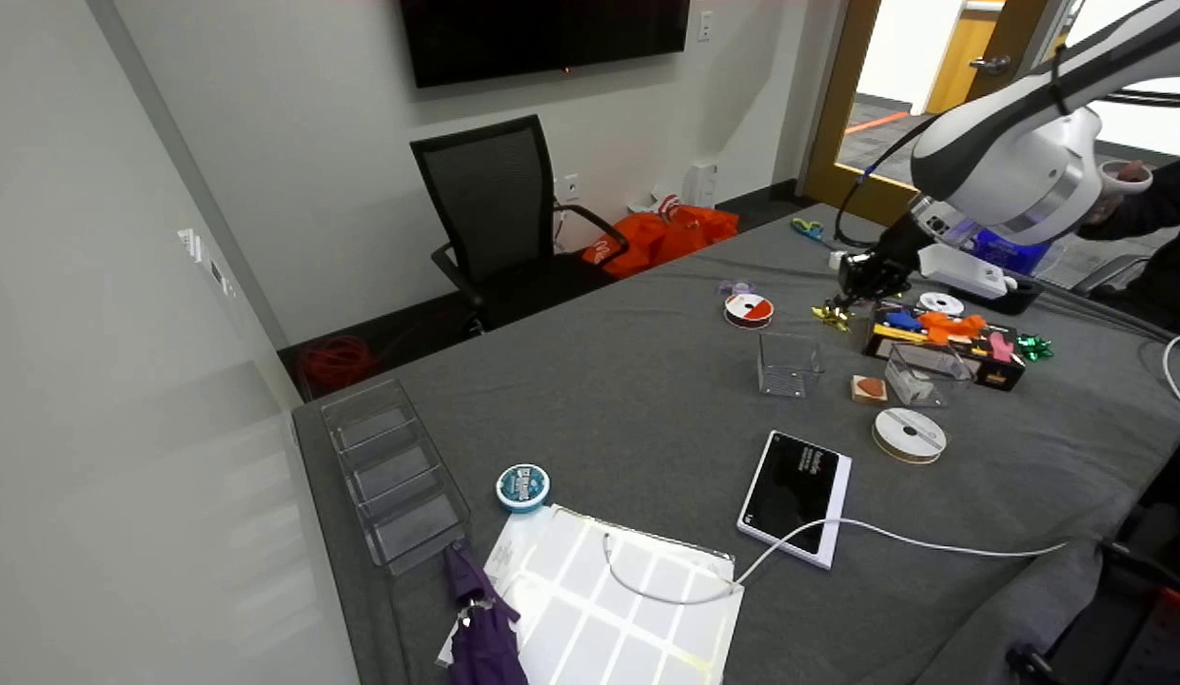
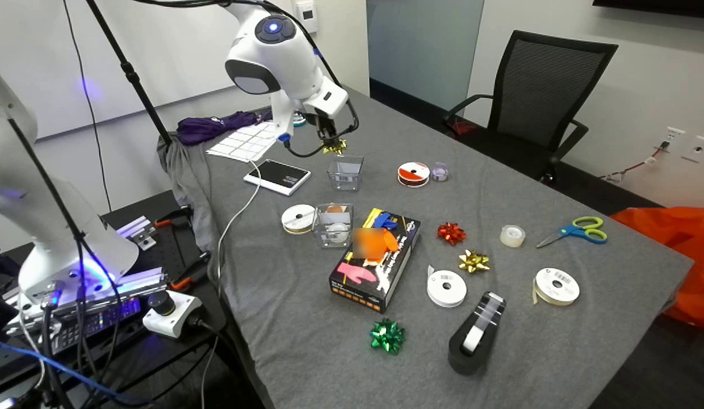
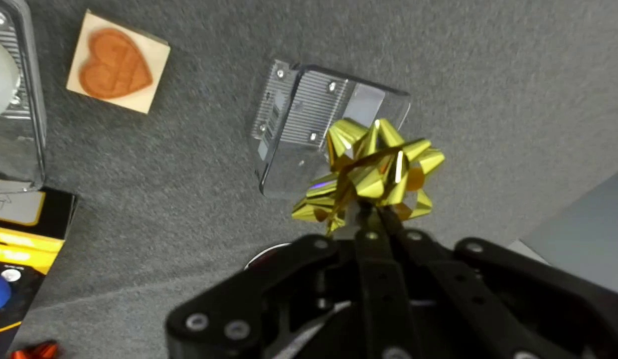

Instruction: Move the ribbon to the left

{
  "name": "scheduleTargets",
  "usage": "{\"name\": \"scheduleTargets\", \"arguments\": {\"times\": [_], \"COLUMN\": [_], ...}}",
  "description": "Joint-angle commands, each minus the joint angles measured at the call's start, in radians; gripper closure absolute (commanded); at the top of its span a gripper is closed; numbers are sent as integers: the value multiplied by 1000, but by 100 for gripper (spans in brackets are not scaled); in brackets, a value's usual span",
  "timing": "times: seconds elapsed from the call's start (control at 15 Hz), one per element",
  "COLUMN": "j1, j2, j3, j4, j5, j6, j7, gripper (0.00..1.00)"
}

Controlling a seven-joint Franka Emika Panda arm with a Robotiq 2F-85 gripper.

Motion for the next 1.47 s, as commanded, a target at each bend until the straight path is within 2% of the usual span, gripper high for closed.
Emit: {"name": "scheduleTargets", "arguments": {"times": [0.0,0.27,0.47,0.53,0.87,1.2,1.27,1.4], "j1": [21,49,76,43,46,40,37,36], "j2": [129,243,326,349,458,541,550,562], "j3": [0,-40,-98,-77,-132,-148,-146,-146], "j4": [124,248,342,365,479,575,588,608], "j5": [11,-40,-105,-178,-389,-472,-477,-486], "j6": [85,150,157,166,145,131,125,118], "j7": [85,229,344,415,661,774,782,793], "gripper": [100,100,100,100,100,100,74,68]}}
